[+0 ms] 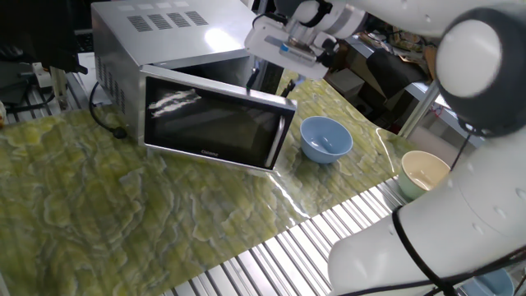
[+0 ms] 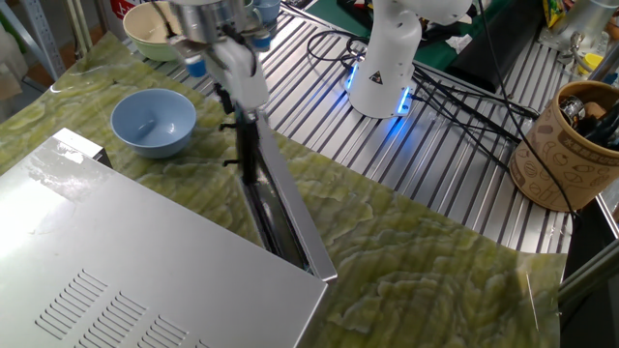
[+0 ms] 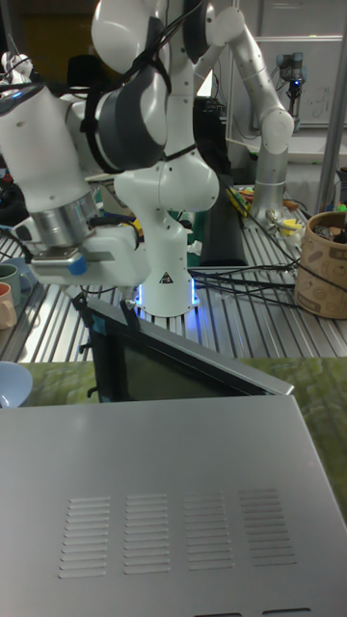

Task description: Put the bowl into the microwave

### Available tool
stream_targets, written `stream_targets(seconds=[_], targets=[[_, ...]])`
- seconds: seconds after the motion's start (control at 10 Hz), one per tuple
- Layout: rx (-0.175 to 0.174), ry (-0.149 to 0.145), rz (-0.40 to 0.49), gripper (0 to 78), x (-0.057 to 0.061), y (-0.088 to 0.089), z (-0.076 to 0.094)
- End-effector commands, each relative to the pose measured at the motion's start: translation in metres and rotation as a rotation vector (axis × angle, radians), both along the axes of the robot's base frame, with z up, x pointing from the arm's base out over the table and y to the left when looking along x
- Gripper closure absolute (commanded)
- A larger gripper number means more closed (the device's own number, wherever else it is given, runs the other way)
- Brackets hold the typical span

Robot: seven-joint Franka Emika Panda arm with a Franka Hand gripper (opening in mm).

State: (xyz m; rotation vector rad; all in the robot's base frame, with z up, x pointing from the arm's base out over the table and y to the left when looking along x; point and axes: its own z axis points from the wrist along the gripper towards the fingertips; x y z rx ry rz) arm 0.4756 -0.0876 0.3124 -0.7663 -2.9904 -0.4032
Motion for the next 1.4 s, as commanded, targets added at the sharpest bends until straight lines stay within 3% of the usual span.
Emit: stream_targets(seconds=[0.1,0.4,0.7,0.8,0.9,1.1,1.4], targets=[[0.009,0.019,-0.057,0.1,-0.018,0.019,0.008],[0.011,0.025,-0.077,0.1,-0.022,0.024,0.011],[-0.010,0.026,-0.083,0.1,-0.015,0.026,0.012],[-0.050,0.029,-0.090,0.1,-0.004,0.030,0.012],[-0.066,0.029,-0.091,0.1,0.001,0.032,0.011],[-0.089,0.033,-0.090,0.1,0.001,0.032,0.011],[-0.102,0.081,-0.118,0.1,0.001,0.032,0.011]])
